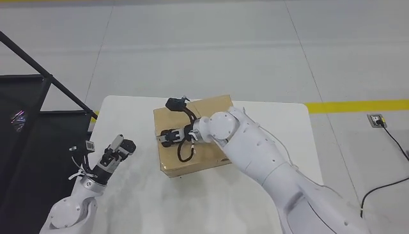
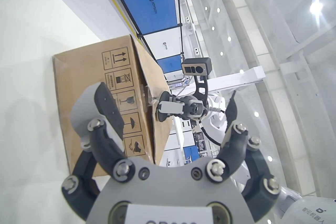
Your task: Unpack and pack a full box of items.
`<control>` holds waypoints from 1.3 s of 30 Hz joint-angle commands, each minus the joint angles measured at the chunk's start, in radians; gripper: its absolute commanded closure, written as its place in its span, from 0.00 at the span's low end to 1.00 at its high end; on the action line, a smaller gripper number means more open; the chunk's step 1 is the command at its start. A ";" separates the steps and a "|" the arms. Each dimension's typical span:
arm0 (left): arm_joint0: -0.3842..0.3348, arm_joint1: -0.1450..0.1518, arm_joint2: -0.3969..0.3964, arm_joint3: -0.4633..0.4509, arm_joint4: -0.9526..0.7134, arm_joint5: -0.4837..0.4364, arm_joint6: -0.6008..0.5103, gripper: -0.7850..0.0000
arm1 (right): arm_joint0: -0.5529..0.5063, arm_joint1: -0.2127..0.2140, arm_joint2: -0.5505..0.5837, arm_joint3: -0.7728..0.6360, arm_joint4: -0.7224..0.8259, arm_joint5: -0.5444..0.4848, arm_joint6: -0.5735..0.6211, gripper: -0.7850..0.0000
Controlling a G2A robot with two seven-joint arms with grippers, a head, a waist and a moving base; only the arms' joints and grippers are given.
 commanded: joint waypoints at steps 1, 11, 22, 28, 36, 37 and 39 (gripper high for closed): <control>-0.002 0.001 0.000 0.001 0.000 0.002 -0.001 0.00 | 0.009 -0.003 0.006 0.023 0.002 -0.009 0.005 1.00; -0.019 0.002 0.015 0.003 0.004 0.010 -0.011 0.00 | 0.046 0.018 0.052 0.123 -0.009 -0.045 0.019 1.00; -0.030 0.006 0.017 0.008 0.004 0.013 -0.020 0.00 | 0.055 0.071 0.101 0.151 -0.036 -0.034 0.057 1.00; -0.038 0.007 0.021 0.007 0.005 0.020 -0.024 0.00 | 0.053 0.104 0.123 0.128 -0.066 -0.013 0.066 1.00; -0.054 0.009 0.028 0.009 0.005 0.028 -0.031 0.00 | 0.038 0.152 0.149 0.056 -0.134 0.059 0.068 1.00; -0.056 0.009 0.028 0.009 0.004 0.028 -0.032 0.00 | 0.034 0.160 0.155 0.042 -0.141 0.068 0.066 1.00; -0.059 0.010 0.029 0.011 0.004 0.029 -0.034 0.00 | 0.024 0.177 0.169 0.015 -0.153 0.082 0.071 1.00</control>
